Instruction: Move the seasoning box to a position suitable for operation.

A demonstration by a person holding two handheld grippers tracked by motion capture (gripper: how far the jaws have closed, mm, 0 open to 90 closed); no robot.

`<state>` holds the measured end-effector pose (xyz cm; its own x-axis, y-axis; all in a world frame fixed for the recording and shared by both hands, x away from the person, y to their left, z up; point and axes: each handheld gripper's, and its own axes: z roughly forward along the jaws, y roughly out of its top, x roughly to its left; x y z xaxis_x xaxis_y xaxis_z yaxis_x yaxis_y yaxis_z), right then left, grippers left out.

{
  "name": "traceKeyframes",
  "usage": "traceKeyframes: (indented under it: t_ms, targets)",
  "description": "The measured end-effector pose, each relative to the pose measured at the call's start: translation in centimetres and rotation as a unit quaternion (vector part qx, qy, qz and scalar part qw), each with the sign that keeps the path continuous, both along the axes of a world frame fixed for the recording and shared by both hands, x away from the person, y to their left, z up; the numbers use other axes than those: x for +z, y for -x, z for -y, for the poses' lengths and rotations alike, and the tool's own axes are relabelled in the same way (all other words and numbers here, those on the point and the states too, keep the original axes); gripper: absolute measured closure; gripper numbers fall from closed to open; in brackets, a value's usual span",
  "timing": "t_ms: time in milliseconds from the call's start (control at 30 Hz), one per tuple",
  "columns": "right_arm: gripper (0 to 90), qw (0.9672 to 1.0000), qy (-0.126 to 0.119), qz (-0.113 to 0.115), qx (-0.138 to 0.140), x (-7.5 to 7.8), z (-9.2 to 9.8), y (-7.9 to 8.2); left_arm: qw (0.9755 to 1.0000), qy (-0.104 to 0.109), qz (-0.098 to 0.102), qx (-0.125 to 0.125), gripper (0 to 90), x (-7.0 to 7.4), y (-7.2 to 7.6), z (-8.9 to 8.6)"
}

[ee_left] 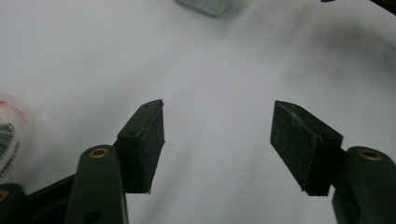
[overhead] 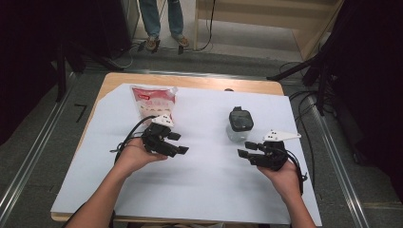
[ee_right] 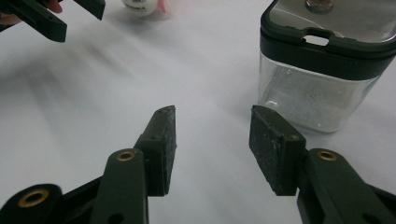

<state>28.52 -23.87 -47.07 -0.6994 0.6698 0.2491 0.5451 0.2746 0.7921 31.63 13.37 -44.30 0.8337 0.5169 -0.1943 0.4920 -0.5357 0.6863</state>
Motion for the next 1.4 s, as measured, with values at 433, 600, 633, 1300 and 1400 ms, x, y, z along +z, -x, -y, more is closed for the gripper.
traceKeyframes:
  t_ms: [433, 600, 633, 1300, 1400]
  targets:
    - [46.0, 0.9999, 0.012, -0.002, -0.005, -0.3, -0.1, -0.2, 1.0, 0.004, 0.0, 0.004, 38.4, 0.4, -0.4, -0.7]
    - [44.8, 0.9999, 0.015, -0.003, -0.008, -0.5, -0.2, -0.4, 1.0, 0.0, -0.007, 0.0, 37.2, 0.4, -0.5, -0.7]
    - [44.7, 0.9998, 0.016, -0.003, -0.008, -0.5, -0.2, -0.4, 1.0, 0.002, -0.008, 0.001, 36.8, 0.3, -0.5, -0.6]
    - [36.6, 0.9981, 0.014, 0.002, -0.06, -0.7, 0.4, -0.9, 0.9999, 0.007, -0.011, 0.002, 28.7, 0.4, -0.8, -1.2]
    - [34.6, 0.9972, 0.004, -0.004, -0.075, -0.4, 0.7, -1.0, 0.9998, 0.009, -0.002, -0.019, 31.4, 0.6, -0.5, -1.2]
